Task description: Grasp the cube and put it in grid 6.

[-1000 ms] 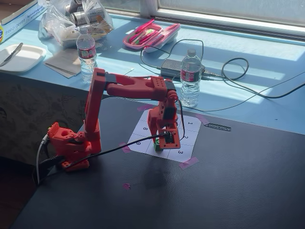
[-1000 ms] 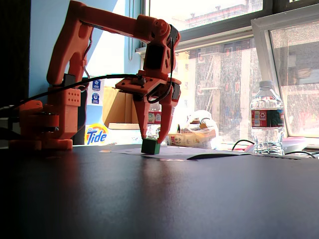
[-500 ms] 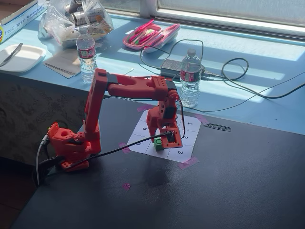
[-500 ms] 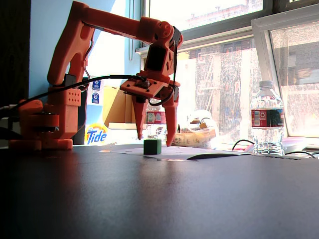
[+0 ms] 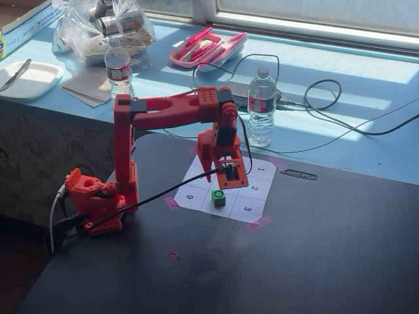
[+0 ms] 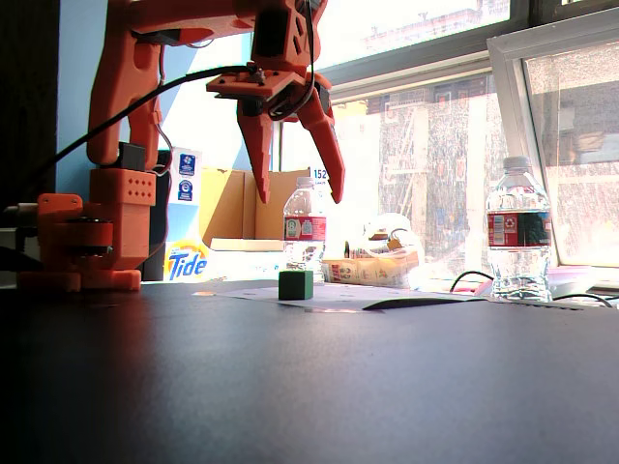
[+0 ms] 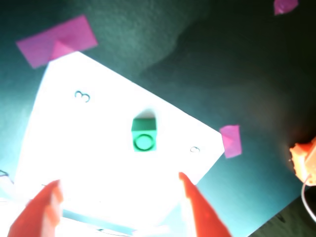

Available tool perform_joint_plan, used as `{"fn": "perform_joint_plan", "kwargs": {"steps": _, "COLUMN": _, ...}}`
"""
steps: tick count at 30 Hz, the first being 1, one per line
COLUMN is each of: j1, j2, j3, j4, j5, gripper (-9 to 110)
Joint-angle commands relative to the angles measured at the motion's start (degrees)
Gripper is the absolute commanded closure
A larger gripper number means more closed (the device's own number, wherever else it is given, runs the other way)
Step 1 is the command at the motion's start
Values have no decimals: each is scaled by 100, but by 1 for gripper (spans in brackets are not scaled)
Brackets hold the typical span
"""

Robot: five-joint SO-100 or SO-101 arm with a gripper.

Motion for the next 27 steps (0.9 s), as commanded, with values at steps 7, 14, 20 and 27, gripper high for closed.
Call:
{"fn": "perform_joint_plan", "kwargs": {"steps": 7, "j1": 2118, "j2": 1890, "j3": 202, "j4": -378, "j5": -272, "gripper": 101}}
{"fn": "perform_joint_plan", "kwargs": {"steps": 14, "j1": 2892, "j2": 2426, "j3": 976, "j4": -1011, "j5": -510, "gripper": 101}}
{"fn": "perform_joint_plan", "kwargs": {"steps": 20, "j1": 2971, "j2": 3032, "j3": 2821, "j4": -2391, "j5": -589, "gripper": 101}}
{"fn": "perform_joint_plan", "kwargs": {"steps": 27, "j1": 2979, "j2": 3313, "j3": 5027, "j4": -4438, "j5": -580, "gripper": 101}}
